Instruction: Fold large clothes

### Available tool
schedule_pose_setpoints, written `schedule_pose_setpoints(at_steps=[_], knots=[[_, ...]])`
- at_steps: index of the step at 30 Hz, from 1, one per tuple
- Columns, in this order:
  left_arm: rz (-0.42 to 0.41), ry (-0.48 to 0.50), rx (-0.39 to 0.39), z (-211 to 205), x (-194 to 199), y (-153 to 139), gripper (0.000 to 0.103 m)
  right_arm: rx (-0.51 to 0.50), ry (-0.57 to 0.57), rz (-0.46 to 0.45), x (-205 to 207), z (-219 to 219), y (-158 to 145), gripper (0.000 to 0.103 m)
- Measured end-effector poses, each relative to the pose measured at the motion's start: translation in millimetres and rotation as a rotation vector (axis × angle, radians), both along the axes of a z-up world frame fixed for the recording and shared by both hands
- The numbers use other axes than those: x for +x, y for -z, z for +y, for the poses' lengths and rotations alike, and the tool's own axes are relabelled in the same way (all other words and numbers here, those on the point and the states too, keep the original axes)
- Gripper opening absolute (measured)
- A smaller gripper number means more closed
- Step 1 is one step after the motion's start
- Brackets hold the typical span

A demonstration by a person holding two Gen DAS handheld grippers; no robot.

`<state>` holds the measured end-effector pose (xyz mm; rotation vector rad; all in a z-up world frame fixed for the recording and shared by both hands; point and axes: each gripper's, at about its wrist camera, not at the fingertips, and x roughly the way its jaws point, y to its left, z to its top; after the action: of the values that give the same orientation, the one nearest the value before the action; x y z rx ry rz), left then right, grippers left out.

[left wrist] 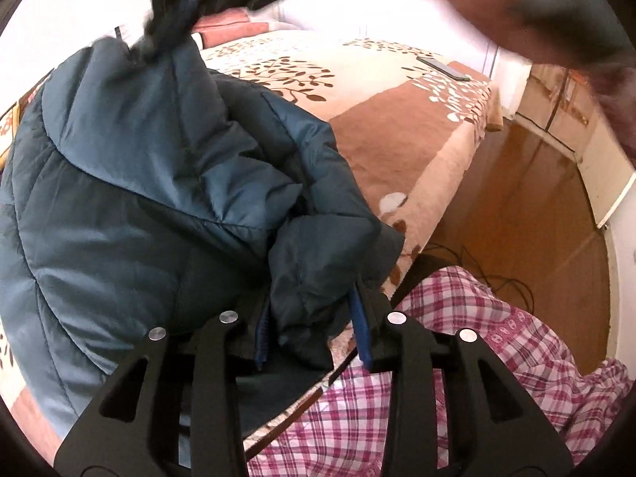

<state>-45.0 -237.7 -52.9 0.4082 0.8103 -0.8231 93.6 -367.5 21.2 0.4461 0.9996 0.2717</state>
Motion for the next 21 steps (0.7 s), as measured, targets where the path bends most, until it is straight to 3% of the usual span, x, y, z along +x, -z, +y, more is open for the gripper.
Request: schedule_pose_setpoints(at_steps=[1, 4, 10, 14, 17, 21], knots=[[0.014, 0.008, -0.009, 2, -1, -3, 0.039, -0.042, 0.006, 0.031, 10, 1, 10, 0.0], [0.066, 0.045, -0.041, -3, 2, -12, 0.047, -0.09, 0.012, 0.101, 25, 0, 36, 0.0], [0.096, 0.09, -0.108, 15, -1, -41, 0.054, -0.19, 0.043, 0.128, 29, -8, 63, 0.0], [0.078, 0.002, -0.169, 49, 8, -66, 0.06, -0.177, 0.084, 0.147, 28, -20, 78, 0.0], [0.062, -0.12, -0.226, 86, 23, -85, 0.069, -0.179, 0.094, 0.138, 25, -22, 83, 0.0], [0.142, -0.291, -0.343, 140, 42, -96, 0.076, -0.214, 0.104, 0.112, 21, -18, 87, 0.0]])
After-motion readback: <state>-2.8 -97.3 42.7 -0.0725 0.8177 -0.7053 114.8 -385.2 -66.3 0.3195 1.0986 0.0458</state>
